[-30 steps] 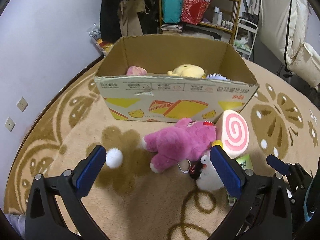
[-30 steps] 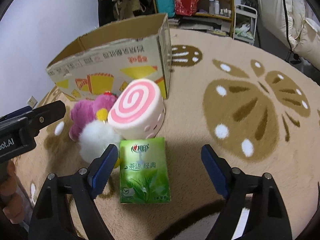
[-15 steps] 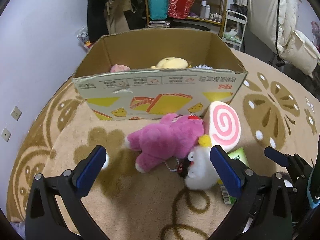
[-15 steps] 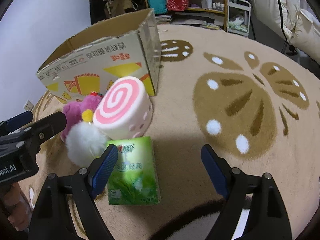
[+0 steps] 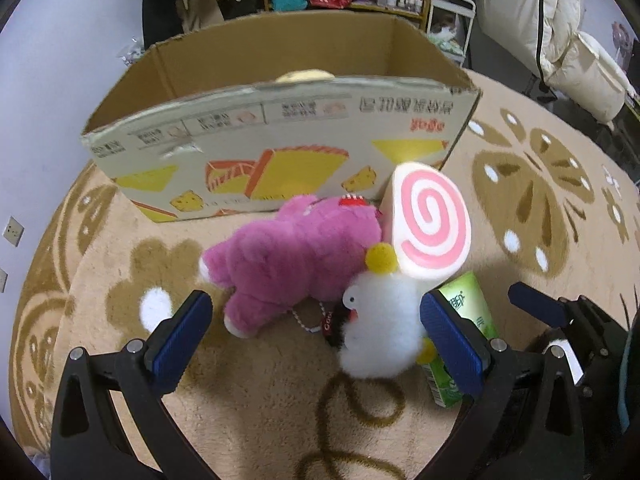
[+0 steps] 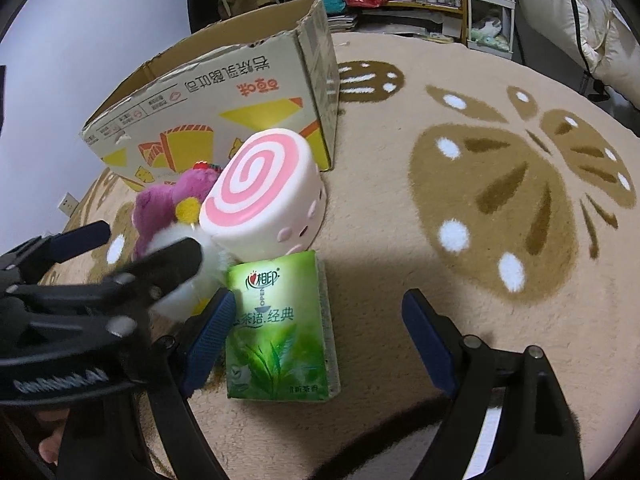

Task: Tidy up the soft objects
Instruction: 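Move both grippers back toward the remaining items beside the box, then close the left gripper on the white chick plush while the right gripper grasps the green tissue pack, then carry the white chick and green tissue pack over the box and open both grippers, then withdraw both grippers from the box toward the pink bear and swirl cushion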

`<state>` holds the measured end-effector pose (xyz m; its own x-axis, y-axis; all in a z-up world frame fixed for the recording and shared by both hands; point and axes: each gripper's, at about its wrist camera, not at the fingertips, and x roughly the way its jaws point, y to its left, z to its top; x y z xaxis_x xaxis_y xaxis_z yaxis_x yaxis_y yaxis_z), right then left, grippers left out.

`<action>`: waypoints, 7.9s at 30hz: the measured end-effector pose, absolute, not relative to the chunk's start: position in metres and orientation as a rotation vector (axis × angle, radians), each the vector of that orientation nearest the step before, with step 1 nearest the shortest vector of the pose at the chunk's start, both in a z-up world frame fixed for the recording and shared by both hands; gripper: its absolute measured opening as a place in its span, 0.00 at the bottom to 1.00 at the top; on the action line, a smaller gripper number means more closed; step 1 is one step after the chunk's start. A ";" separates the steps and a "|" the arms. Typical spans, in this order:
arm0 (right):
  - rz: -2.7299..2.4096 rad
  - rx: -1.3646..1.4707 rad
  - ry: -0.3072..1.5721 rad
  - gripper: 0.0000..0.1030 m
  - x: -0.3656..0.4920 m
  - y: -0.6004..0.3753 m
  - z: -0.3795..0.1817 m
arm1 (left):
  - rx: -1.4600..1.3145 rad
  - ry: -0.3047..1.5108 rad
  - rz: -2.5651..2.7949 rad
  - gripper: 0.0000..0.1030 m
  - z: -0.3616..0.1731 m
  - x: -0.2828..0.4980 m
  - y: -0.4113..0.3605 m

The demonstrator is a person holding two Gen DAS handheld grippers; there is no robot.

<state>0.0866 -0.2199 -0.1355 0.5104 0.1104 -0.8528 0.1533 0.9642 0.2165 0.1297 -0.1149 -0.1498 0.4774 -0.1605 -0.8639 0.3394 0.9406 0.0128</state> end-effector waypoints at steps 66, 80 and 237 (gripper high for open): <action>-0.087 0.193 0.803 0.54 0.078 -0.217 -0.085 | 0.139 0.842 -0.034 0.27 -0.107 0.109 -0.047; -0.065 0.134 0.697 0.54 0.082 -0.207 -0.052 | 0.145 0.679 -0.052 0.27 -0.053 0.096 -0.048; 0.016 0.235 0.848 1.00 0.146 -0.212 -0.113 | 0.125 0.915 -0.101 0.98 -0.119 0.191 -0.049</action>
